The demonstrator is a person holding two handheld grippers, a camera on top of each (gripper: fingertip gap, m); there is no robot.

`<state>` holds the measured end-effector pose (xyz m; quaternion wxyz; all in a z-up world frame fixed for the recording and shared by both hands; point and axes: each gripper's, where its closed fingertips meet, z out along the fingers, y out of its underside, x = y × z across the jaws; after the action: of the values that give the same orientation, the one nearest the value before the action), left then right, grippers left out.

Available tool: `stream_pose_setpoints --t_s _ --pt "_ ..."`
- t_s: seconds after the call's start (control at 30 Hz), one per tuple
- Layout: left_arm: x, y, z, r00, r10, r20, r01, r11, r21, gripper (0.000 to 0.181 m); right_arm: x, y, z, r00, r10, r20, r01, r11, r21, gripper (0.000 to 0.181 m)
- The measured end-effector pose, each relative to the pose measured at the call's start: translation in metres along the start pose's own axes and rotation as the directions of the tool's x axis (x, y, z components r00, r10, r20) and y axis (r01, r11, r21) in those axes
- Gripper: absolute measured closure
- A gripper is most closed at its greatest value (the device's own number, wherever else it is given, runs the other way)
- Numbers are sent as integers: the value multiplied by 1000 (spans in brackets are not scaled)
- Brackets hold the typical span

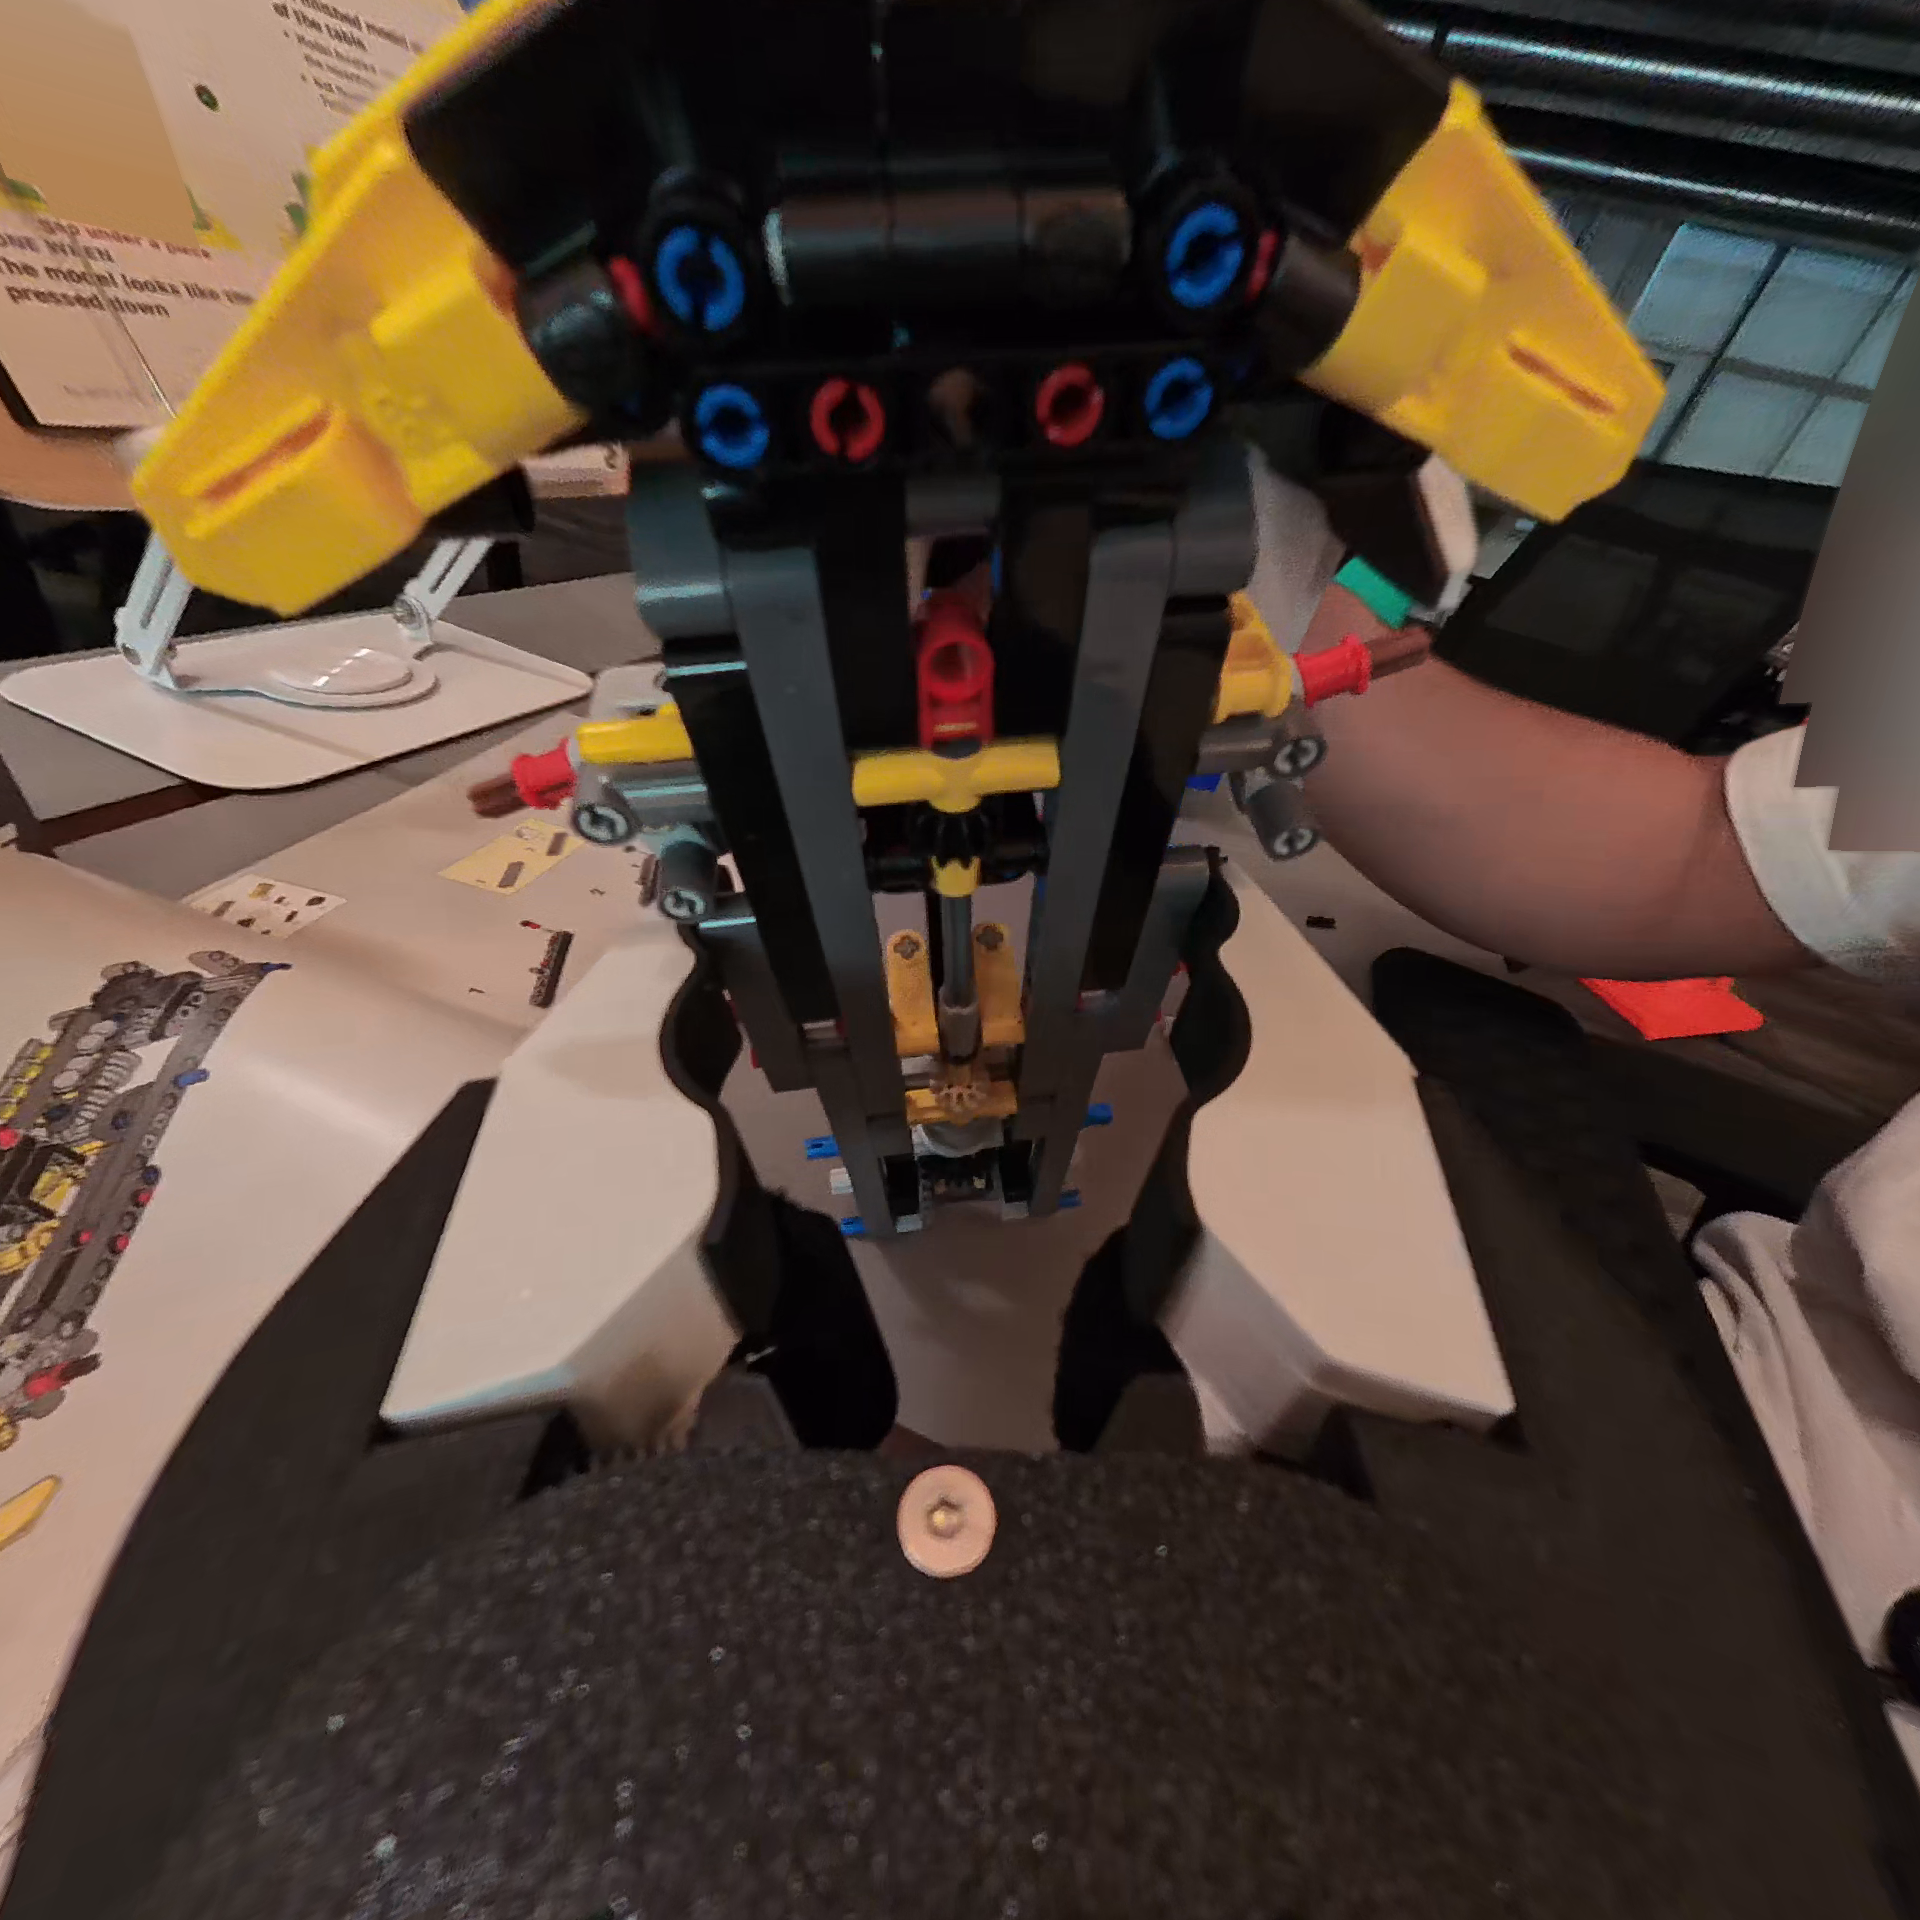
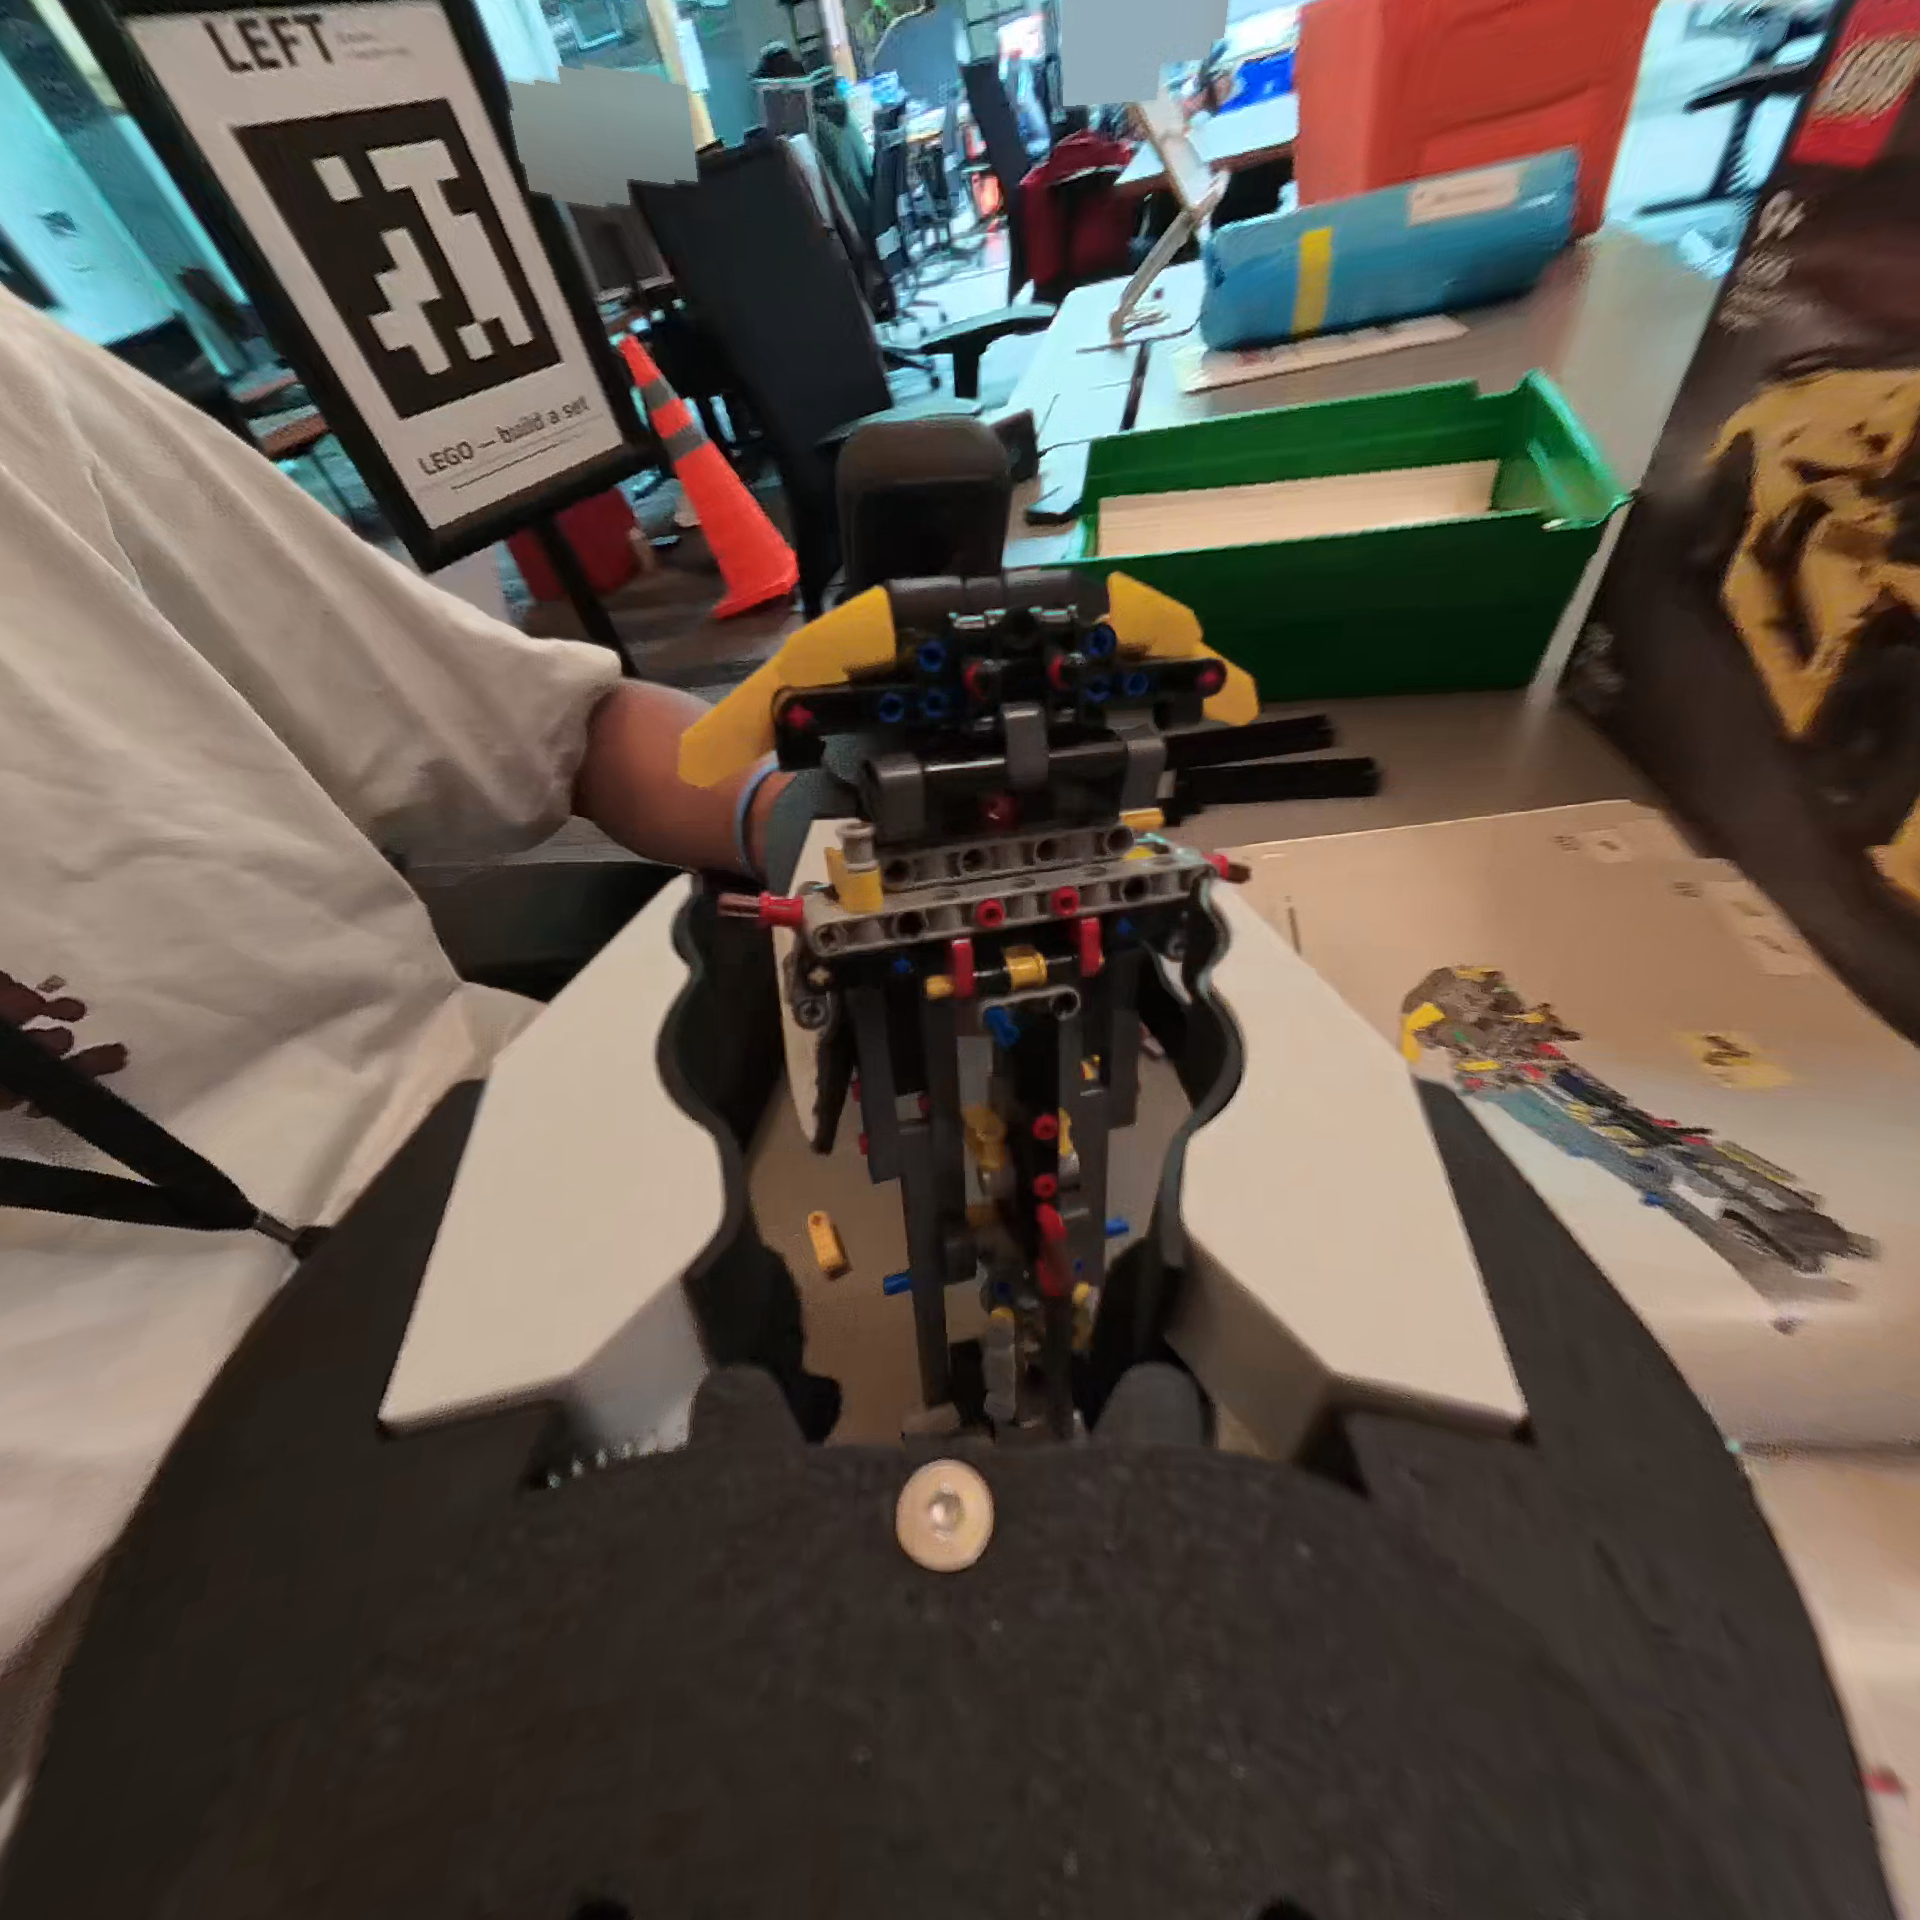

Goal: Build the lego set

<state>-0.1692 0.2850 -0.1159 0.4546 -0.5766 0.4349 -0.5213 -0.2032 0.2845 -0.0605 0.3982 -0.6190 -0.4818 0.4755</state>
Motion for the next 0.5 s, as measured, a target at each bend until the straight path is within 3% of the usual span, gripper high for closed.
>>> stream_pose_setpoints --t_s 0.1,0.2,0.5 --pt "2 0 2 999 -34 -29 34 999 -9 97 5 0 13 993 77 88 -77 997 -6 94" --pt "5 1 3 998 -55 -44 54 998 -21 97 6 1 14 982 105 157 -109 994 14 107" --pt "6 3 5 999 -42 24 44 993 -114 97 7 3 12 996 10 94 -12 1000 19 107"
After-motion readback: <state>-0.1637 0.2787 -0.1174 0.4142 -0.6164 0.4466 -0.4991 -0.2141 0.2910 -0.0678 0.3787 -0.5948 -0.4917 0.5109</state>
